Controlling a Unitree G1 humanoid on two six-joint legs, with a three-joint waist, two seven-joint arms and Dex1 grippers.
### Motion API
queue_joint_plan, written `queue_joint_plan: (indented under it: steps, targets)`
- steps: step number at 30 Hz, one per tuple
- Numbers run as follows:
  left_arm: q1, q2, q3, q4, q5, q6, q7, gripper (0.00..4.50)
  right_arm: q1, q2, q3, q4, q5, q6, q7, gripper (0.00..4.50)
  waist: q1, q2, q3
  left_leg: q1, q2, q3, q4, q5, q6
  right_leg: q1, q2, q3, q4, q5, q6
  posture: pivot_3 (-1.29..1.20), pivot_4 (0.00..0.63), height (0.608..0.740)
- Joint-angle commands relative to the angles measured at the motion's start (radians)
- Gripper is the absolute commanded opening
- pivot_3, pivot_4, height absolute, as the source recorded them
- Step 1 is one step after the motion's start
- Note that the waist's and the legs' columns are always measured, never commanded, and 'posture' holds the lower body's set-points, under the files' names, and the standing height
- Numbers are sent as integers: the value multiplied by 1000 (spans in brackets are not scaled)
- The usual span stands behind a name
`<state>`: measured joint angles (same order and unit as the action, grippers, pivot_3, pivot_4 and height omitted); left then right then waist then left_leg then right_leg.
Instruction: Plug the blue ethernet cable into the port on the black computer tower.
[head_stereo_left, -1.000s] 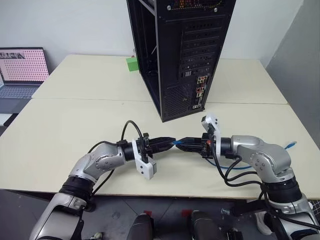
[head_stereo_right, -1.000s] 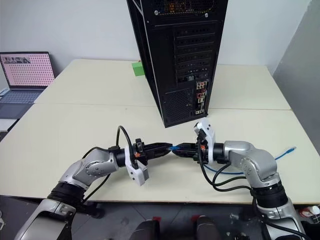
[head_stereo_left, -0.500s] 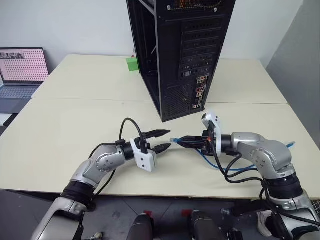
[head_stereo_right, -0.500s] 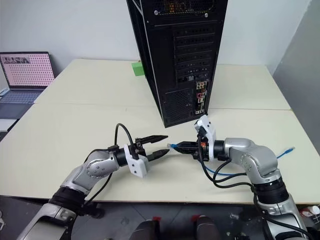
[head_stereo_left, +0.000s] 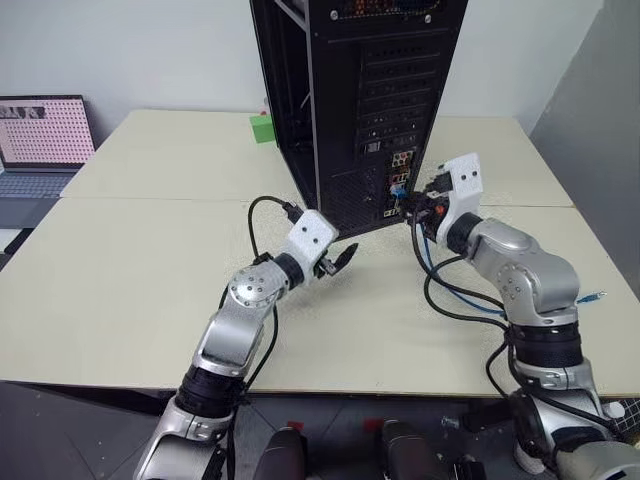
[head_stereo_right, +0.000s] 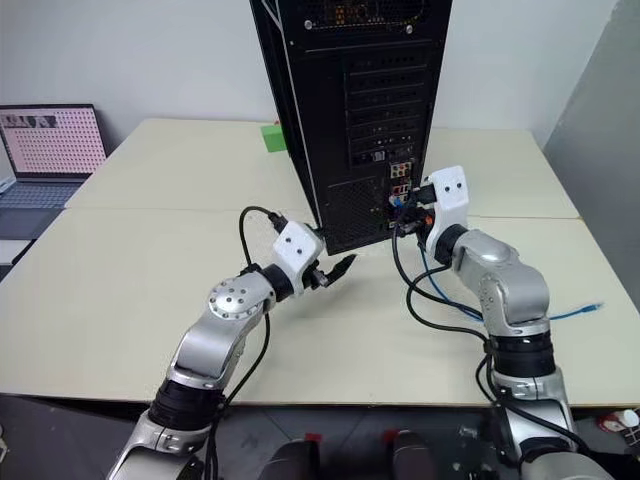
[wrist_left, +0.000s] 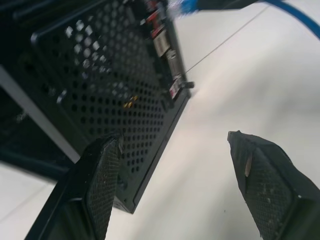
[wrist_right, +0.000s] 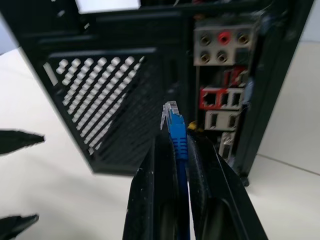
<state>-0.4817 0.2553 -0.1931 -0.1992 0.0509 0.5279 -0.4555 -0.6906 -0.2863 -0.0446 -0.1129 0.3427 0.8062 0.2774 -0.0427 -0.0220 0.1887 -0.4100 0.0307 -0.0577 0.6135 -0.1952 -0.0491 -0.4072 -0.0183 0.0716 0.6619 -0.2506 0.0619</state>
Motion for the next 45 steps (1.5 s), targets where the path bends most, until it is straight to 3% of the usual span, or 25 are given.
queue_joint_plan:
  steps: [1,16,45]
  targets:
    - [-41,-35,-33,-62,43,107,64,3543,-53,43,-1,25,-45,-60,-66,0,-1,0,0,0,0,0,0,0,0,0,0,0,0,0,0,0,150,740]
    - [-85,-106,24,-99,-57,271,83,3543,-93,77,5,148,-106,-123,-92,0,-10,0,0,0,0,0,0,0,0,0,0,0,-1,0,0,0,150,740]
    - [-75,-66,4,-115,-104,263,86,3543,-123,88,20,210,-150,-159,-83,0,-13,0,0,0,0,0,0,0,0,0,0,0,-1,0,0,0,150,740]
